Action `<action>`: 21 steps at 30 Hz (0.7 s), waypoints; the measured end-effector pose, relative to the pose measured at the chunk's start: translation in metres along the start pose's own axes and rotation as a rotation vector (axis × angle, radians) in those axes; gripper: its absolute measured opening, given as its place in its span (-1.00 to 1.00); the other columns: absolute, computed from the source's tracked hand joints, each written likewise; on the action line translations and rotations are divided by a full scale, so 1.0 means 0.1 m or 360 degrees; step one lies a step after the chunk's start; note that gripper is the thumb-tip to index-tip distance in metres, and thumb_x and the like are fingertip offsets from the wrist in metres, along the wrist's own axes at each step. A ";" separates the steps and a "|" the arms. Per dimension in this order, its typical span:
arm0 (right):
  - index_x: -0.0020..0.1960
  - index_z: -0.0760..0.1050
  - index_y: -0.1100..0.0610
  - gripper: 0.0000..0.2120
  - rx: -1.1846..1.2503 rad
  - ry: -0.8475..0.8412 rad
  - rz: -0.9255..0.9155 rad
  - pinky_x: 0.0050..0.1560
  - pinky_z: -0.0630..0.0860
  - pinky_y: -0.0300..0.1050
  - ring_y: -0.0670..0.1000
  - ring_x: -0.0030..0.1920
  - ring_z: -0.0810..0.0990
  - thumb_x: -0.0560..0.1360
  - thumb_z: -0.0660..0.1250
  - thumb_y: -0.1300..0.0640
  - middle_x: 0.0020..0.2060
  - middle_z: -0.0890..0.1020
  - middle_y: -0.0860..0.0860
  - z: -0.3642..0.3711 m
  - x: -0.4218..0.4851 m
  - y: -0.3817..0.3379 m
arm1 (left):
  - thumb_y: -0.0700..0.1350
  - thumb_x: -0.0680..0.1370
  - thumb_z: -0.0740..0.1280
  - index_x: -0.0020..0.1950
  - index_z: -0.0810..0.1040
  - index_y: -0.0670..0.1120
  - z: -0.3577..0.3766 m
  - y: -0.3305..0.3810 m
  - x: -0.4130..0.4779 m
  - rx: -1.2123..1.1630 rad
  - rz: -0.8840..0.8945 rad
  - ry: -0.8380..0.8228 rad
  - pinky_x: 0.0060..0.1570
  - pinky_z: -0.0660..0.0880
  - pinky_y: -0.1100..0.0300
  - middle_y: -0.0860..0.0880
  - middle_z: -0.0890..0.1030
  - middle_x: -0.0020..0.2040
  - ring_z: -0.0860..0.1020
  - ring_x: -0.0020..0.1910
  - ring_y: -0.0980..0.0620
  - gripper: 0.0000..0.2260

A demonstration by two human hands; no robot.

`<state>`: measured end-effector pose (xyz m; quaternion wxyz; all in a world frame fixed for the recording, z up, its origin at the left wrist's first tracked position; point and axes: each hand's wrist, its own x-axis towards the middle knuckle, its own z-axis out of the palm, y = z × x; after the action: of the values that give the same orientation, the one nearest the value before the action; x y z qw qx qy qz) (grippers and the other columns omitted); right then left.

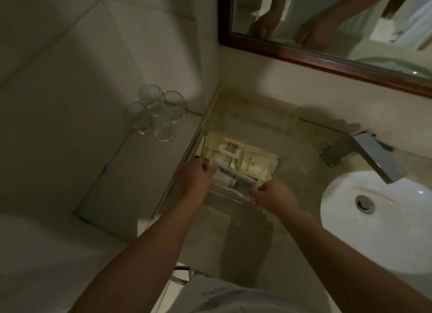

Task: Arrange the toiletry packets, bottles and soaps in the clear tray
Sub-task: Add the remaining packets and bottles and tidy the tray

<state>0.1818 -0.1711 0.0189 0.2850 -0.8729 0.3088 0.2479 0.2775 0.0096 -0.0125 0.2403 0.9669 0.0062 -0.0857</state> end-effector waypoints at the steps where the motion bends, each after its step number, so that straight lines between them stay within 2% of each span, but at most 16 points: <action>1: -0.30 0.64 0.10 -0.62 0.0006 0.0005 0.0004 -0.44 0.39 -0.21 -0.06 -0.43 0.56 0.50 0.33 -0.16 -0.47 0.60 -0.03 -0.01 0.00 0.00 | 0.10 0.50 0.32 -0.13 0.57 -0.02 0.00 0.01 0.00 -0.0016 0.0004 0.0010 -0.26 0.25 0.18 -0.03 0.64 -0.20 0.48 -0.28 -0.01 -0.80; 4: -0.31 0.65 0.10 -0.60 0.0002 0.0019 0.0002 -0.44 0.38 -0.22 -0.09 -0.46 0.55 0.50 0.33 -0.18 -0.50 0.58 -0.06 -0.01 0.00 0.02 | 0.12 0.46 0.37 -0.08 0.58 -0.04 -0.01 0.02 -0.04 -0.0121 0.0008 0.0058 -0.21 0.26 0.19 -0.01 0.64 -0.17 0.47 -0.25 0.03 -0.76; 7: -0.32 0.65 0.10 -0.57 0.0007 0.0063 -0.0016 -0.42 0.40 -0.21 -0.08 -0.46 0.55 0.50 0.31 -0.20 -0.51 0.58 -0.06 0.00 0.01 0.04 | 0.09 0.43 0.43 0.01 0.57 -0.07 0.03 -0.05 -0.09 -0.0264 0.0037 0.0214 -0.16 0.32 0.19 -0.03 0.61 -0.07 0.52 -0.11 -0.02 -0.71; 11: -0.33 0.63 0.06 -0.60 0.0001 0.0149 -0.0040 -0.43 0.44 -0.20 -0.07 -0.45 0.57 0.51 0.29 -0.18 -0.46 0.63 -0.03 -0.01 -0.01 0.09 | -0.09 0.44 0.35 0.06 0.52 -0.06 0.08 -0.05 -0.23 -0.0021 0.0527 0.0300 -0.02 0.45 0.03 -0.06 0.57 0.04 0.50 0.04 -0.10 -0.79; 13: -0.32 0.63 0.07 -0.61 -0.0010 0.0151 -0.0048 -0.42 0.46 -0.21 -0.06 -0.44 0.58 0.50 0.30 -0.18 -0.45 0.64 -0.02 0.00 -0.01 0.09 | -0.12 0.46 0.31 0.13 0.51 -0.02 0.14 -0.05 -0.34 0.0055 0.0738 0.0229 0.11 0.44 0.02 -0.02 0.54 0.17 0.46 0.17 -0.06 -0.75; 15: -0.32 0.63 0.08 -0.60 -0.0007 0.0153 -0.0047 -0.40 0.49 -0.17 -0.05 -0.44 0.60 0.49 0.31 -0.20 -0.45 0.64 -0.01 0.03 -0.02 0.08 | -0.09 0.51 0.26 0.21 0.50 0.01 0.22 -0.06 -0.45 0.0048 0.0823 0.0157 0.22 0.39 0.04 -0.01 0.49 0.28 0.39 0.28 -0.04 -0.72; 18: -0.25 0.60 0.04 -0.64 0.0099 0.0242 -0.0081 -0.40 0.52 -0.16 -0.08 -0.42 0.60 0.51 0.28 -0.20 -0.43 0.63 -0.04 0.07 -0.05 0.12 | -0.08 0.52 0.27 0.29 0.46 0.06 0.30 -0.12 -0.49 0.0045 0.0837 0.0100 0.29 0.34 0.04 0.01 0.43 0.35 0.35 0.34 -0.03 -0.67; 21: -0.09 0.52 0.01 -0.73 0.0333 0.0401 -0.0042 -0.29 0.56 -0.08 -0.05 -0.29 0.59 0.54 0.25 -0.19 -0.30 0.62 -0.04 0.08 -0.09 0.25 | -0.15 0.47 0.33 0.29 0.45 -0.01 0.22 -0.17 -0.44 -0.0154 0.0574 0.0257 0.26 0.37 -0.04 -0.07 0.48 0.30 0.40 0.29 -0.10 -0.62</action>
<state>0.1563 -0.1785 0.0100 0.3365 -0.8667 0.3547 0.0993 0.2293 0.0158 -0.0321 0.2967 0.9434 -0.1437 0.0370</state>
